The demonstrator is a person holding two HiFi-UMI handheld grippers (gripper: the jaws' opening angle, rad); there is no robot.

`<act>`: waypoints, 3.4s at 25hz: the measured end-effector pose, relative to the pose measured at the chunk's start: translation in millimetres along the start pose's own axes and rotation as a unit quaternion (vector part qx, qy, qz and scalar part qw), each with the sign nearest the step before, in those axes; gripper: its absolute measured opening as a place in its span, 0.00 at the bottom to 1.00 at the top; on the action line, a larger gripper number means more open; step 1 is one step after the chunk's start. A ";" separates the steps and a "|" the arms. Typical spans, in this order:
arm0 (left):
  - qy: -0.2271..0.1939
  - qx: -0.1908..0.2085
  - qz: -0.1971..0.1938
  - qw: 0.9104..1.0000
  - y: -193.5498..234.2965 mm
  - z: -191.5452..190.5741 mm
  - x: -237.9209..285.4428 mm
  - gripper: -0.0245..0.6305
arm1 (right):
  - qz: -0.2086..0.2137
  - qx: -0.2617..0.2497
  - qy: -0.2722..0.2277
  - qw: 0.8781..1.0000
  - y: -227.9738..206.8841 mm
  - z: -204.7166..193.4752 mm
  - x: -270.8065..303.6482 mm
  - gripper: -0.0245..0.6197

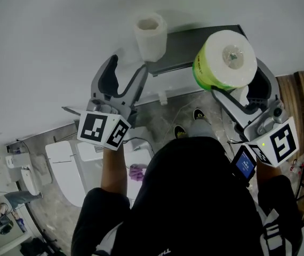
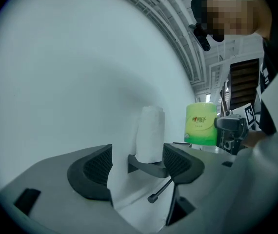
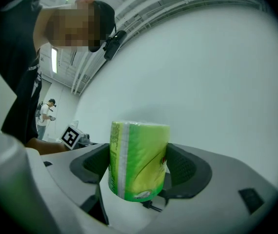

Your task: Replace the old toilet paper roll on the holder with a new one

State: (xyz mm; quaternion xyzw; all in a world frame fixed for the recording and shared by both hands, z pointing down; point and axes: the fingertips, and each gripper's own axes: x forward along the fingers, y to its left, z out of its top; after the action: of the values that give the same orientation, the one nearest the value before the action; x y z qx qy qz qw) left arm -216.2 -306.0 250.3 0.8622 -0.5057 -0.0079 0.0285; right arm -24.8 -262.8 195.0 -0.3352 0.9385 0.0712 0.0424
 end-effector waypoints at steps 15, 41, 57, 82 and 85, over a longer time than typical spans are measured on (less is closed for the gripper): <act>0.007 -0.012 0.060 0.998 24.7 -15.4 -46.1 0.52 | 0.184 0.218 0.096 0.954 116.8 -119.5 28.0 0.60; 0.053 -0.001 0.130 0.990 50.9 -34.7 -91.6 0.52 | 0.117 0.607 0.008 0.786 128.7 -185.2 100.7 0.60; 0.065 0.006 0.116 0.991 45.0 -36.7 -89.0 0.52 | -0.001 0.712 -0.095 0.695 101.4 -191.4 108.3 0.60; 0.072 0.012 0.090 0.993 24.8 -44.0 -56.7 0.52 | -0.102 0.718 -0.131 0.676 36.1 -207.4 80.2 0.60; 0.072 0.013 0.082 0.994 16.5 -45.3 -46.3 0.52 | -0.112 0.715 -0.138 0.677 21.6 -209.0 70.4 0.60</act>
State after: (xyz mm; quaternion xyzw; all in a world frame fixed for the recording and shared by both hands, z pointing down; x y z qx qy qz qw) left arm -251.3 -271.8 295.8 0.8165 -0.5713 0.0634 0.0546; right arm -99.5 -324.0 394.5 -0.2914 0.6426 -0.5812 0.4054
